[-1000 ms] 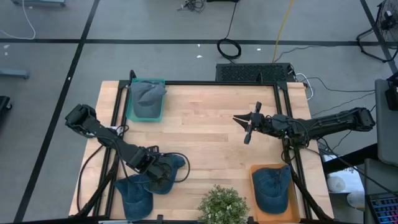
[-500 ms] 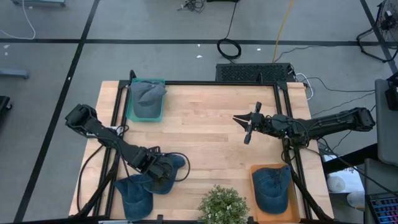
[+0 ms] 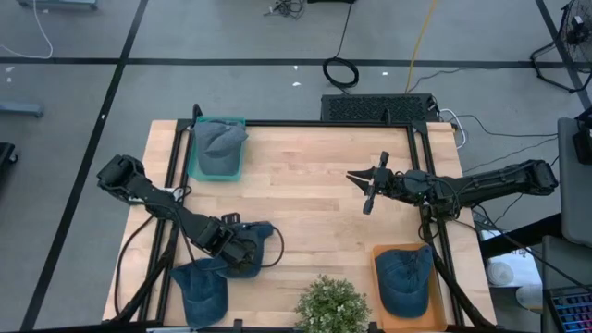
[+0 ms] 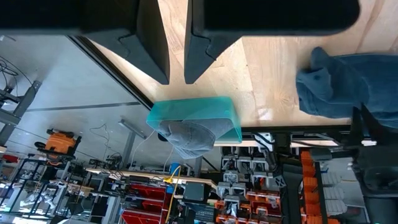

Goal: Pick & Place hat
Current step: Put the top blue cap into the orange bin

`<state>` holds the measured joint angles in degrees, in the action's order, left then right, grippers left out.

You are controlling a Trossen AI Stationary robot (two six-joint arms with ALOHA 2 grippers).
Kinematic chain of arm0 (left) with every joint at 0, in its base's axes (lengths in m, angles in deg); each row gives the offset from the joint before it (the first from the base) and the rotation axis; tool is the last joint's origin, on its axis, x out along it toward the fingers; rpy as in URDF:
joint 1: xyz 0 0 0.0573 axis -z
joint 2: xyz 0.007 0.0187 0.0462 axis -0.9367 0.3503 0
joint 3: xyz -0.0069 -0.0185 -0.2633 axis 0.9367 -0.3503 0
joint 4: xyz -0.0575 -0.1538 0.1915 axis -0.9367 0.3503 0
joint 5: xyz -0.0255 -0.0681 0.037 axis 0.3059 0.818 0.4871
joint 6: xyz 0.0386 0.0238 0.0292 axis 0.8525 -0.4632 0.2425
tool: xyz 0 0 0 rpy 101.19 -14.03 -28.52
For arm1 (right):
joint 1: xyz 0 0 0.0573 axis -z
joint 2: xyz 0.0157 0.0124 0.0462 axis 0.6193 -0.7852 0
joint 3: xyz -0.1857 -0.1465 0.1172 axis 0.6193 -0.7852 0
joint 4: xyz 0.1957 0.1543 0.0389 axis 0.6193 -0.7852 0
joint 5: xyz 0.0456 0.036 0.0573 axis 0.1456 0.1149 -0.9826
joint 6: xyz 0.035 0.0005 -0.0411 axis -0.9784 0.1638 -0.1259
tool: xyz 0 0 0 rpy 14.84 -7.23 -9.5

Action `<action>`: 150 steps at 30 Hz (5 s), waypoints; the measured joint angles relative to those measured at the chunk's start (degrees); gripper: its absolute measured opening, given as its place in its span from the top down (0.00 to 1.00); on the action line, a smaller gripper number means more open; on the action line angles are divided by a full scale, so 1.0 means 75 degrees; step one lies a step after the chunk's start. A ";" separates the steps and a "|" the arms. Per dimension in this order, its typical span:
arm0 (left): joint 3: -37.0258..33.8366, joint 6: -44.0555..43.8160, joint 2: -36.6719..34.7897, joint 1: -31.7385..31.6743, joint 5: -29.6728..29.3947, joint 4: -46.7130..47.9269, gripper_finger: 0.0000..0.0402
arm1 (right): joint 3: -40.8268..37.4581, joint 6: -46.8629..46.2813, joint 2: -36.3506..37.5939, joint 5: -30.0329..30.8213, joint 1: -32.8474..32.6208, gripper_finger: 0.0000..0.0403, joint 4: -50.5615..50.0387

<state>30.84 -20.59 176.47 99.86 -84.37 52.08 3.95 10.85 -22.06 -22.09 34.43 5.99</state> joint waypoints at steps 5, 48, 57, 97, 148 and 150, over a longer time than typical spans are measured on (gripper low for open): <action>0.0156 0.0403 0.0000 -0.0078 -0.0350 0.0023 0.98 | 0.0000 -0.0026 -0.0003 0.0002 0.0000 0.90 0.0003; 0.0749 1.5729 0.0462 -0.2683 -0.8340 -0.4371 0.99 | 0.0000 -0.0434 -0.0006 0.0013 0.0226 0.90 0.0140; 0.0752 1.6203 0.0651 -0.2728 -0.7798 -0.5430 0.99 | 0.0163 -0.0454 -0.0006 -0.0501 0.1682 0.90 0.0577; 0.0749 1.7443 0.0647 -0.1595 -0.7397 -0.6719 0.99 | 0.4074 -0.3371 -0.4047 -1.0940 0.5196 0.36 -0.1649; 0.0749 1.7455 0.0647 -0.1674 -0.7187 -0.6725 0.98 | 0.4063 -0.4959 -0.4313 -0.9783 0.4119 0.45 -0.0850; 0.0749 1.7411 0.0647 -0.1714 -0.7185 -0.6725 0.99 | 0.4221 -0.5132 -0.4304 -0.9984 0.4063 0.45 -0.0770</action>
<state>36.46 110.00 181.32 87.00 -138.26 1.64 35.61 -27.65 -54.35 -96.97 64.90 0.21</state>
